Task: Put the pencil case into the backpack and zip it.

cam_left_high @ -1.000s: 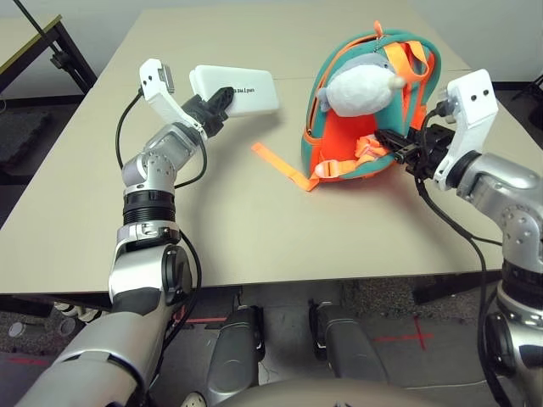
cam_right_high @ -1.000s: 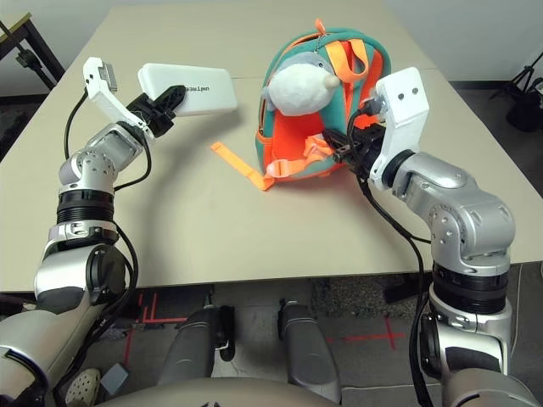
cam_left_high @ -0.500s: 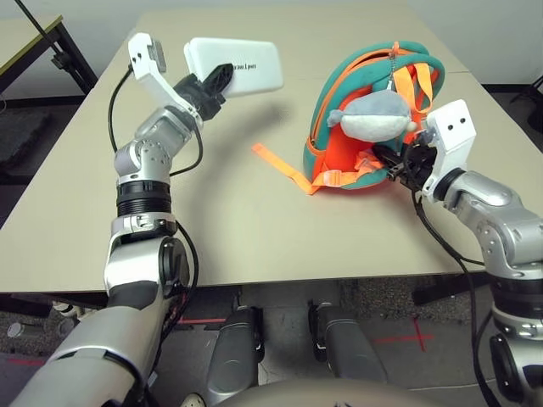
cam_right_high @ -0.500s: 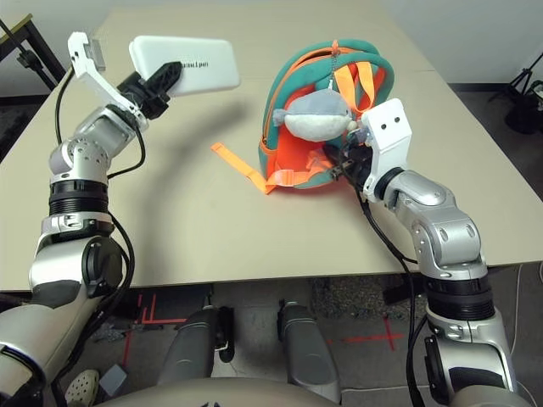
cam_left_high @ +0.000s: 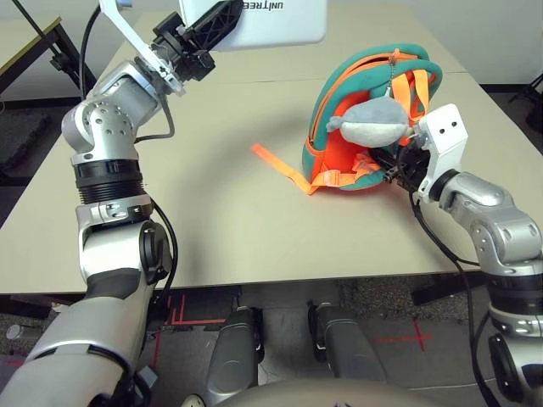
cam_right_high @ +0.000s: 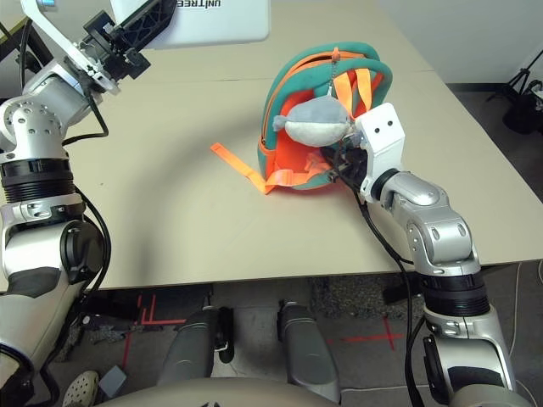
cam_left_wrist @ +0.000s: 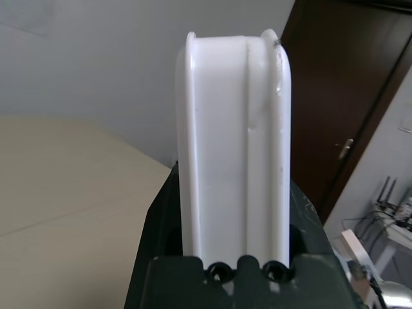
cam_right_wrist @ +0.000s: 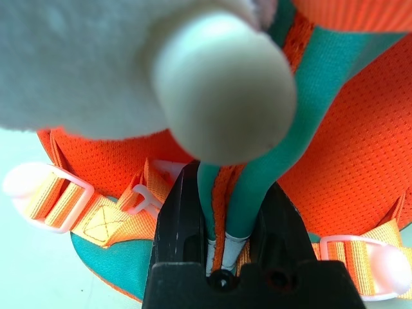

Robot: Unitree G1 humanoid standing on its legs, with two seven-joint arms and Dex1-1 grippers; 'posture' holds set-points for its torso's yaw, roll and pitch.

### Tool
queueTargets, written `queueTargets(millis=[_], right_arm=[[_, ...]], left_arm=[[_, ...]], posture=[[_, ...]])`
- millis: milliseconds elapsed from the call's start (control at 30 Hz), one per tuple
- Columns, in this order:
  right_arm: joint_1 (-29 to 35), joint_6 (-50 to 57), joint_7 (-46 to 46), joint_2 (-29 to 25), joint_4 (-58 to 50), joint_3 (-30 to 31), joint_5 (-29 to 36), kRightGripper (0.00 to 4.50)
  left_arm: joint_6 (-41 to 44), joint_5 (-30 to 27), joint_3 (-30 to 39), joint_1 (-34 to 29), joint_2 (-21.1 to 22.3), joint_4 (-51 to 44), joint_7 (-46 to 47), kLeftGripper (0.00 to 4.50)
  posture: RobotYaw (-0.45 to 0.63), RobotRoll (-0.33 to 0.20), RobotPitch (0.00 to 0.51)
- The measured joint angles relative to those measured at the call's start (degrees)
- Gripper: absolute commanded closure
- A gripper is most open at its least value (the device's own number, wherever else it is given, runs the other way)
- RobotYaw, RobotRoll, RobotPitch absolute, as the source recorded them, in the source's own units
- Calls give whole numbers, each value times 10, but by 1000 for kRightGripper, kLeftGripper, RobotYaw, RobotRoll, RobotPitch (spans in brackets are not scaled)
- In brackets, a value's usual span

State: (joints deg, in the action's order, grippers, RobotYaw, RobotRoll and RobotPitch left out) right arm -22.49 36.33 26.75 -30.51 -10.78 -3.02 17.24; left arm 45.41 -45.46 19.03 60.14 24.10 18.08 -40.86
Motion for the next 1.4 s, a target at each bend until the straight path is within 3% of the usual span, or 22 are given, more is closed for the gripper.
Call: queueTargets(millis=[500,933,1167,1400], right_arm=[[-7,-5,5,1,11,2,-9,3812],[-9,-7,5,2,13,2,-17,3812],[-13,-7,5,4,13,2,-21,3813],[-17,-9,4,10,12,5,-28,3819]], left_arm=[[35,-4,-49,-17,-4,-28,-37,3185],[-37,87,-143,-25,-3,-6,-104,3187],[-98,160,-201,2,-24,93,-148,3188],[-219,244,-227,81,-95,269,-160,3188]], posture=[[-146,0,124],[-157,0,120],[-160,0,113],[-169,0,113]])
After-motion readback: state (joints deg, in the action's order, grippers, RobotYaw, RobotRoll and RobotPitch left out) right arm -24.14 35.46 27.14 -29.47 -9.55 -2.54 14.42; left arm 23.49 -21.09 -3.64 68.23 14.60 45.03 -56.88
